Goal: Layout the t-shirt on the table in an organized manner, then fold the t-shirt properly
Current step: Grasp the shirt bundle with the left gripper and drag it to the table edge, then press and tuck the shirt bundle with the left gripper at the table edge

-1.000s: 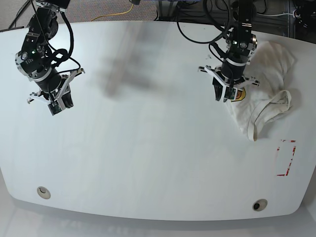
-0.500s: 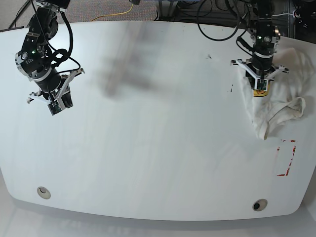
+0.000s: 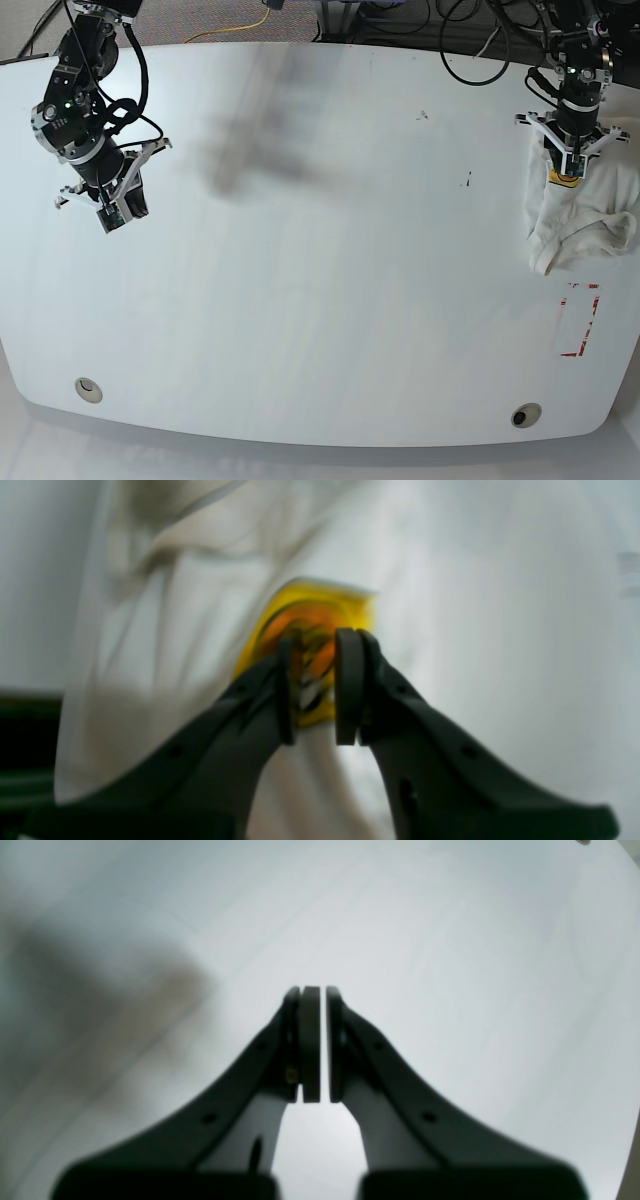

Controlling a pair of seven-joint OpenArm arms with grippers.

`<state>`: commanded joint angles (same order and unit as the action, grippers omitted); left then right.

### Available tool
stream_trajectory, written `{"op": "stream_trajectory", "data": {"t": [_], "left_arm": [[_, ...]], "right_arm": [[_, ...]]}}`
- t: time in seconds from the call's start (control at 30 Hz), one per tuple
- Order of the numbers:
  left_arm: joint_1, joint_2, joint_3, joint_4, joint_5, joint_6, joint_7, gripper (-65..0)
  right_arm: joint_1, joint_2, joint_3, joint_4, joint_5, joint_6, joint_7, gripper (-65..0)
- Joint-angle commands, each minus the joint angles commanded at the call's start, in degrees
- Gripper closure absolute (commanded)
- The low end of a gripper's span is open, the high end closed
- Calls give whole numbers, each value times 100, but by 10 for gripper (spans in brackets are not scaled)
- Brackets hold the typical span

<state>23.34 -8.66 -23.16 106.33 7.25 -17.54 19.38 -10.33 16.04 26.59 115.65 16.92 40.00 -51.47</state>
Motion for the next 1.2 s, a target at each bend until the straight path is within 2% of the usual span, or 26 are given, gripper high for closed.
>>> {"op": "stream_trajectory", "data": {"t": [0.2,0.4,0.5,0.7,0.87,1.07,1.2], "left_arm": [[-281,132,668,149,9,0,0,-94],[-510,246,686,149,18,9,255,-94],[-536,237,527,211,18,9,378,-92],[-563,237,-352,237,18,9,387,-92],[-563,220,-782,211,18,9,387,-93],[-563,88,-730,-308,26,0,396,-94],[-563,-79,-308,-949,26,0,396,-94]], "right_arm": [[9,-18,-9,0,0,0,0,-13],[9,-26,-9,0,0,0,0,-13],[9,-26,-9,0,0,0,0,-13],[0,-26,-9,0,0,0,-9,-13],[0,-26,-9,0,0,0,-9,-13],[0,-26,-26,0,0,0,-9,-13],[18,-114,-35,0,0,0,-9,-13]]}}
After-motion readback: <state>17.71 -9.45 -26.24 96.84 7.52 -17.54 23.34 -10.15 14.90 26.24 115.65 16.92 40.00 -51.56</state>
